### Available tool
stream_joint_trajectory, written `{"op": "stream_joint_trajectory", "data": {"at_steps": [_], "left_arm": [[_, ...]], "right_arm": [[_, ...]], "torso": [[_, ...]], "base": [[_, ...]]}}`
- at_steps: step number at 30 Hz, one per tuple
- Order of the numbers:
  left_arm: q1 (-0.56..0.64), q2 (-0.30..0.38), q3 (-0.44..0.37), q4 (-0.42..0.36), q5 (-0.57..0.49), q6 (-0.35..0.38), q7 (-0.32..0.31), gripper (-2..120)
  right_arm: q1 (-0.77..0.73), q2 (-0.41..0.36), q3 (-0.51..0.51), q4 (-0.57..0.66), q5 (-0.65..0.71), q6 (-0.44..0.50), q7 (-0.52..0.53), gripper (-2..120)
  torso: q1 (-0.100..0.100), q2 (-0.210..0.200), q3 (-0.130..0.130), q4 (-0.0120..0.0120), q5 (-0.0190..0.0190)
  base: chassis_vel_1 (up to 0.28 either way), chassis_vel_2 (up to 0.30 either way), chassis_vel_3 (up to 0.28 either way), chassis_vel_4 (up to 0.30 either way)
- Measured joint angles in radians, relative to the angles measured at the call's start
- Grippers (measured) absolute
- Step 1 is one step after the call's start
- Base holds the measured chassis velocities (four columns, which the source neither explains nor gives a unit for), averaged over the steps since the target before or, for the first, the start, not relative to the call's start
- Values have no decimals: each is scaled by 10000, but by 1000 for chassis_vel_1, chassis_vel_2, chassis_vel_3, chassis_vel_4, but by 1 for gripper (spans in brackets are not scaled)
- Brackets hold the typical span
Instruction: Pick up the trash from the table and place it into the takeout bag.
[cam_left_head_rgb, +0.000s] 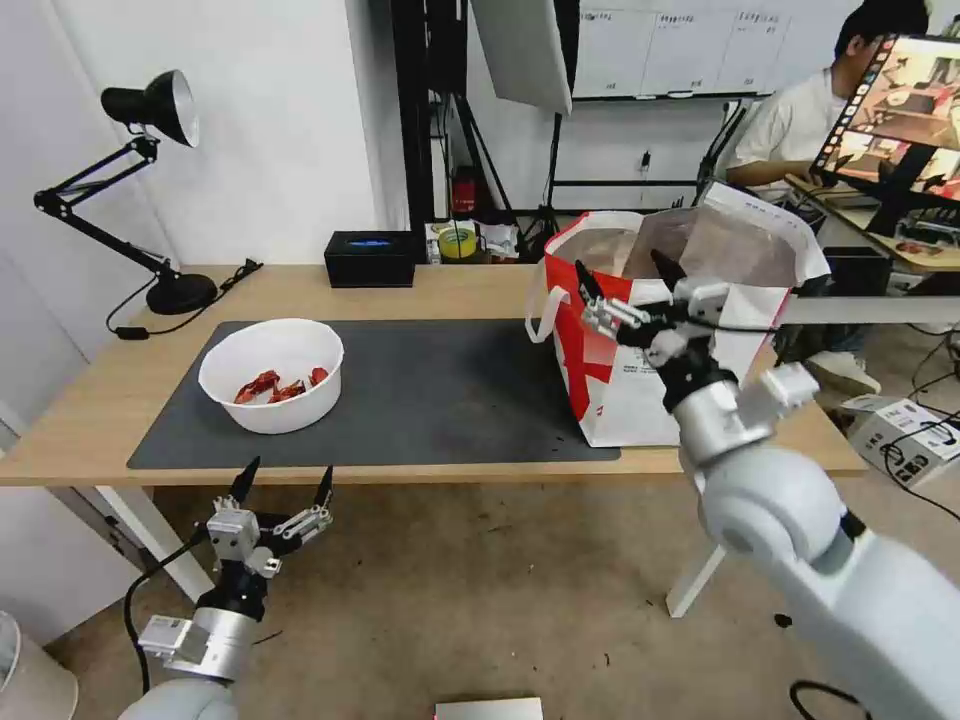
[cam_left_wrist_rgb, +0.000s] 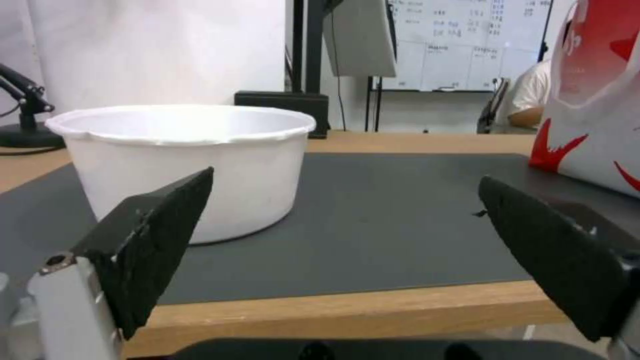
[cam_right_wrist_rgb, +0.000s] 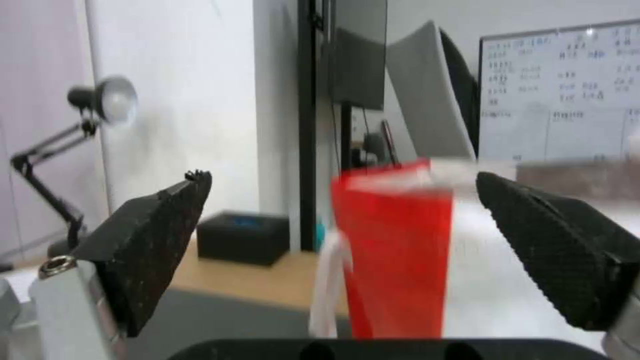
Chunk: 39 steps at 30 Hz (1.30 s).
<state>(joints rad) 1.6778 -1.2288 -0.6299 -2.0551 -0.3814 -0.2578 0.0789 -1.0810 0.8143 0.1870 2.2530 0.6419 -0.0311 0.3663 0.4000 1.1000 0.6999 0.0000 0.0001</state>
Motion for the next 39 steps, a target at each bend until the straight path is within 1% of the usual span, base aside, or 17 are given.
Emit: {"op": "stream_joint_trajectory", "data": {"at_steps": [2, 3, 4, 6, 7, 10, 11, 14, 18, 22, 39], "left_arm": [[-45, -25, 34, 27, 0, -4, 0, 100], [-45, -25, 34, 27, 0, -4, 0, 100], [-66, -26, 48, 30, 0, -6, 2, 100], [-74, -27, 70, 32, 0, -6, 5, 100], [-74, -27, 70, 32, 0, -6, 5, 100], [-36, -43, 76, 41, 2, -12, 5, 100], [-36, -43, 76, 41, 2, -12, 5, 100], [30, -64, 74, 40, 12, -23, 11, 100], [107, -93, 50, 15, 32, -57, 18, 100], [180, -154, 41, 8, 76, -116, 27, 100], [265, -281, 16, 4, 140, -210, 56, 100]], "right_arm": [[-981, 138, 245, 99, -347, 210, -142, 100], [-981, 138, 245, 99, -347, 210, -142, 100], [-1468, 291, 359, 100, -567, 352, -207, 100], [-2203, 610, 500, 14, -1029, 618, -307, 100], [-2203, 610, 500, 14, -1029, 618, -307, 100], [-2765, 1023, 516, -328, -1648, 1047, -370, 100], [-2765, 1023, 516, -328, -1648, 1047, -370, 100], [-3091, 1414, 366, -910, -2164, 1533, -380, 100], [-3231, 1662, 194, -1366, -2389, 1755, -335, 100], [-3395, 1803, 78, -1622, -2546, 1835, -299, 100], [-3968, 2168, -316, -1982, -2923, 1840, -179, 100]], "torso": [[-1, 0, 0, -3, -3], [-1, 0, 0, -3, -3], [-1, 1, -1, -4, 3], [-1, 1, -1, -3, -1], [-1, 1, -1, -3, -1], [-2, 0, -1, -2, -1], [-2, 0, -1, -2, -1], [-1, 0, -1, -1, -1], [-1, 1, 0, -1, -1], [-1, 0, 0, 0, -1], [0, 1, 0, 0, -1]], "base": [[0, 0, 0, 0], [0, 0, 0, 0], [0, 0, 0, 0], [0, 0, 0, 0], [0, 0, 0, 0], [0, 0, 0, 0], [0, 0, 0, 0], [0, 0, 0, 0], [0, 0, 0, 0], [0, 0, 0, 0], [0, 0, 0, 0]]}}
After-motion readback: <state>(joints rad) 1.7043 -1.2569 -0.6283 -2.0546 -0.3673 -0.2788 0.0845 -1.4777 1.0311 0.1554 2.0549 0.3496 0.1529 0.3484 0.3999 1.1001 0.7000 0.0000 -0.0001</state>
